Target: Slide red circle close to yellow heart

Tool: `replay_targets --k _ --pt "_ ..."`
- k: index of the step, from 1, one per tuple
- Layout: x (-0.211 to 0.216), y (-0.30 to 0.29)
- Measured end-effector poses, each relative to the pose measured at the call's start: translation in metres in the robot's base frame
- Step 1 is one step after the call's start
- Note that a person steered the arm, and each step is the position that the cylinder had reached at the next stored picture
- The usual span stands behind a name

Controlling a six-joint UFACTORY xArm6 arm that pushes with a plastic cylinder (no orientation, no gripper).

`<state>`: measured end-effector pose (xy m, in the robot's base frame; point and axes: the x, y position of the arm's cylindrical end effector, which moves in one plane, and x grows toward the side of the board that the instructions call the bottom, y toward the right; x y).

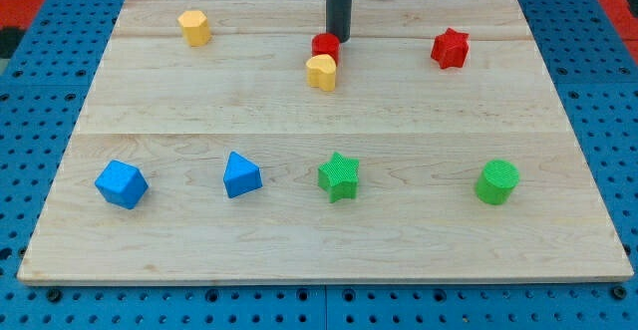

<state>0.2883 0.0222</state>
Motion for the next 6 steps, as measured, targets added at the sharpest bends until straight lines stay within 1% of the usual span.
replay_targets --k 1,2,3,5,6 --pt "0.019 -0.007" --pt "0.045 -0.035" --pt "0.050 -0.024" --pt "0.066 0.022" --pt "0.105 0.104"
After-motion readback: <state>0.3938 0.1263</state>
